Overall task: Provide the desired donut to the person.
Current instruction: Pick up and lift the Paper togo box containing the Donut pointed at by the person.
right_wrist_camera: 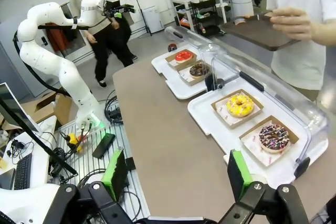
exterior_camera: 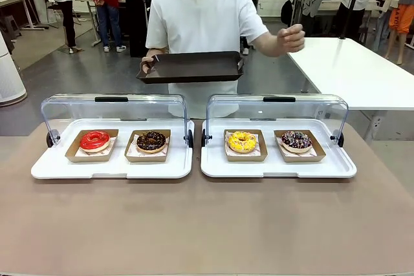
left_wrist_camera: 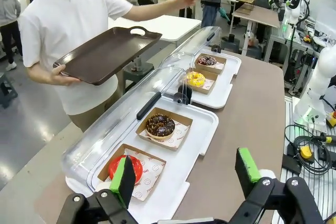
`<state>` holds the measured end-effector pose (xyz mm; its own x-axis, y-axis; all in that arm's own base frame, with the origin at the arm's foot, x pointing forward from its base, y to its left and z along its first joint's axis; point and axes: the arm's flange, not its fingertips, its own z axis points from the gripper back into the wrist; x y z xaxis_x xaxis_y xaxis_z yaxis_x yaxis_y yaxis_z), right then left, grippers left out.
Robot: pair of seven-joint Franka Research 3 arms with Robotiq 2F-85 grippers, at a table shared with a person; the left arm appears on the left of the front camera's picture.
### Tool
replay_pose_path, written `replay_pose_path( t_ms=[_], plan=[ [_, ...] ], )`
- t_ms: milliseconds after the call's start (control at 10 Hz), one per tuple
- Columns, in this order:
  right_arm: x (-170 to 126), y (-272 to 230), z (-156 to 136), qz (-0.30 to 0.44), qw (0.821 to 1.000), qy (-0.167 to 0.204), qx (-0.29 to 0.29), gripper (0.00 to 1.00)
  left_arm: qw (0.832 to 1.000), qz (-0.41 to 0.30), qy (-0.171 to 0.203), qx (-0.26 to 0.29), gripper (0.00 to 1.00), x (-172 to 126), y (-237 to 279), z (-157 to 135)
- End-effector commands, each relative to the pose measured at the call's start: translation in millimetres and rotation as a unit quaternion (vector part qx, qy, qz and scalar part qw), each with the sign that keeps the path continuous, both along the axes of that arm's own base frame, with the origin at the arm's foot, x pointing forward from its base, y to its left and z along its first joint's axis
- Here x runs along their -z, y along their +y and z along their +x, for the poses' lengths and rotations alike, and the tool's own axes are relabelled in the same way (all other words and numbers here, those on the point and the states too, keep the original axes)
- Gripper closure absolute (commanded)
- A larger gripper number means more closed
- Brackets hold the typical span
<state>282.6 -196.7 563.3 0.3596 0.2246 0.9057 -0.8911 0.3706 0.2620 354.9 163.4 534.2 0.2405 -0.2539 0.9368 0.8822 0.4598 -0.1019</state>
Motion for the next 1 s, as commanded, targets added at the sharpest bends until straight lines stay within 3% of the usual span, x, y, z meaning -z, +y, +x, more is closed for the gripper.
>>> replay_pose_path(
  t_ms=[0,900],
  plan=[
    [-0.9,-1.0,2.5,0.011,1.0,-0.013,-0.004,0.0,1.0,-0.005,-0.004,0.001,0.0,-0.6,0.9,-0.1],
    [-0.9,-1.0,2.5,0.011,1.0,-0.013,-0.004,0.0,1.0,-0.005,-0.004,0.001,0.0,-0.6,0.9,-0.1]
  ],
)
